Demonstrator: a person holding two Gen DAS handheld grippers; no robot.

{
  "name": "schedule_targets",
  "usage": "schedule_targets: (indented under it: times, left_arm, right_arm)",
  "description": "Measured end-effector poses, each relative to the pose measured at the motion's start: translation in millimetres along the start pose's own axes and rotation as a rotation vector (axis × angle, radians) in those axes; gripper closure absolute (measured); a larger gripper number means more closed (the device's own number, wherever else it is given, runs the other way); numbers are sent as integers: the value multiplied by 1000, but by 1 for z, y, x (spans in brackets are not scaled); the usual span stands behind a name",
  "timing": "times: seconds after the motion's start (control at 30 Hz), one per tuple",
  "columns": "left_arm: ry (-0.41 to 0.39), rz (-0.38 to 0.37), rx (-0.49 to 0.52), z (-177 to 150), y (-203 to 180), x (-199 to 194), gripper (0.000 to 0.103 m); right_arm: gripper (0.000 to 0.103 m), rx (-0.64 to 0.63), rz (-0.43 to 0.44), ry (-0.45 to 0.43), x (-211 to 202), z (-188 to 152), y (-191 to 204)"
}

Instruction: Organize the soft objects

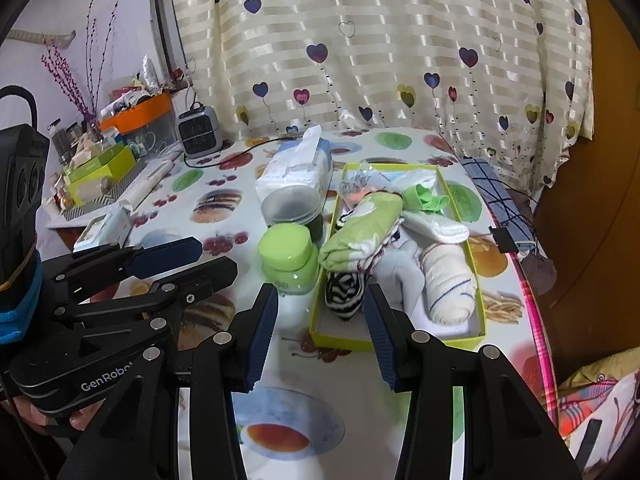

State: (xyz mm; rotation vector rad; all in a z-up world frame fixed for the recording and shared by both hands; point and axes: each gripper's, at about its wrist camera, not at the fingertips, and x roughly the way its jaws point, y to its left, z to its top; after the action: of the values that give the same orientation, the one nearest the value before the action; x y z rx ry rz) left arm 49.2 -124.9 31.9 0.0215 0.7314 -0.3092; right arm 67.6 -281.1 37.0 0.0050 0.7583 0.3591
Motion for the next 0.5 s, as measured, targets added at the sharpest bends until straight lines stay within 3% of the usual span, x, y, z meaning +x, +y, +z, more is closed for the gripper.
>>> schedule_targets:
  times: [0.5]
  left_arm:
    - [41,23,9,-5,-6,12,66]
  right_arm:
    - [57,7,-12,13,2,-6,-4]
